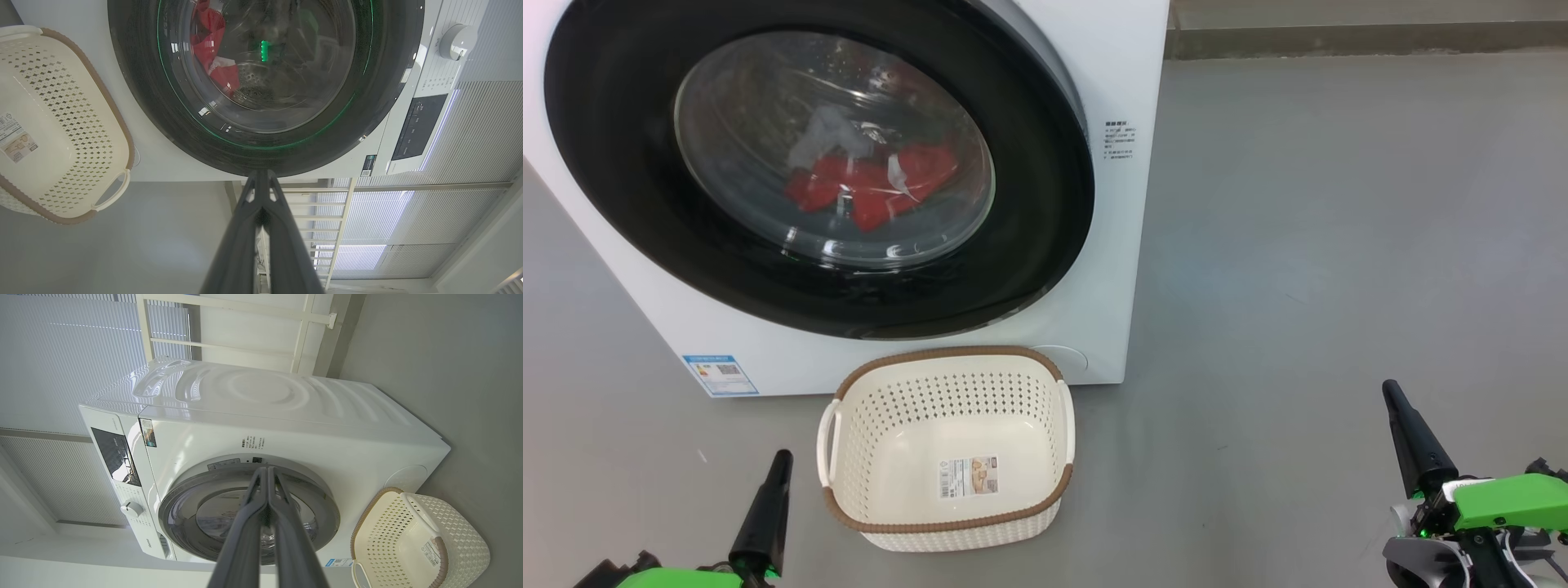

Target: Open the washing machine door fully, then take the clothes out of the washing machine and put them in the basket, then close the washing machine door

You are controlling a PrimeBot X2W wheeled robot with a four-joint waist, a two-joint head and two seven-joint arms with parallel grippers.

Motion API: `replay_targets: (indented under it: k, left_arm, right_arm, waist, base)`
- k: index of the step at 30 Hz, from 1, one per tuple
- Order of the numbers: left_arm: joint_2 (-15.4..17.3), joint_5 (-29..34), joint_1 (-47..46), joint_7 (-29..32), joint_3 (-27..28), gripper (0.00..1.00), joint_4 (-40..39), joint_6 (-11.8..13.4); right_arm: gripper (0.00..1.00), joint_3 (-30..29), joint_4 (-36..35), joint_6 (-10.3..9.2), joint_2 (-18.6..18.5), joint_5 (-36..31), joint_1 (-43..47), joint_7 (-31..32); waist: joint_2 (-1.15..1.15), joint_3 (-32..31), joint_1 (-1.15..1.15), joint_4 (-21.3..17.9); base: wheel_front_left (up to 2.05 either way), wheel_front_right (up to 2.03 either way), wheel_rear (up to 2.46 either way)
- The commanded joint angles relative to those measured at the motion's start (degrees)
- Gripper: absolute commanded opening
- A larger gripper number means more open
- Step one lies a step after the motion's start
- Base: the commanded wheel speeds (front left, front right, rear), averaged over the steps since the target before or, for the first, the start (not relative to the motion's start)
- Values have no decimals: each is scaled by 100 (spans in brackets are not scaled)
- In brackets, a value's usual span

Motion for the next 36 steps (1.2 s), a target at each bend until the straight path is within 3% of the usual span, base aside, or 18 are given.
replay_targets:
  k: [1,5,6,9,16,21,36]
  left_arm:
    - [54,66,-238,42,214,0,-132,-41]
    - [54,66,-238,42,214,0,-132,-41]
    - [54,66,-238,42,214,100,-132,-41]
    - [-37,-2,77,-3,-32,100,166,5]
    - [-39,78,112,-114,-68,100,91,3]
    - [-32,238,135,-198,-90,100,19,1]
    - [-18,1739,182,-450,-171,100,-109,13]
  right_arm:
    - [0,78,-161,-3,-37,-52,-247,35]
    - [0,77,-161,-3,-37,-53,-247,36]
    - [100,77,-161,-3,-36,-53,-247,36]
    - [100,35,176,1,68,0,80,-1]
    - [100,99,135,1,72,-55,128,-98]
    - [100,154,129,1,30,-203,149,-191]
    - [100,307,95,0,-85,-1233,165,-450]
  waist:
    - [0,0,0,0]
    - [0,0,0,0]
    - [0,0,0,0]
    - [0,0,0,0]
    - [0,-8,13,6]
    - [0,7,1,9]
    - [0,32,0,9]
  base:
    - [0,0,0]
    - [0,0,0]
    - [0,0,0]
    - [0,0,0]
    - [0,0,0]
    - [0,0,0]
    - [0,0,0]
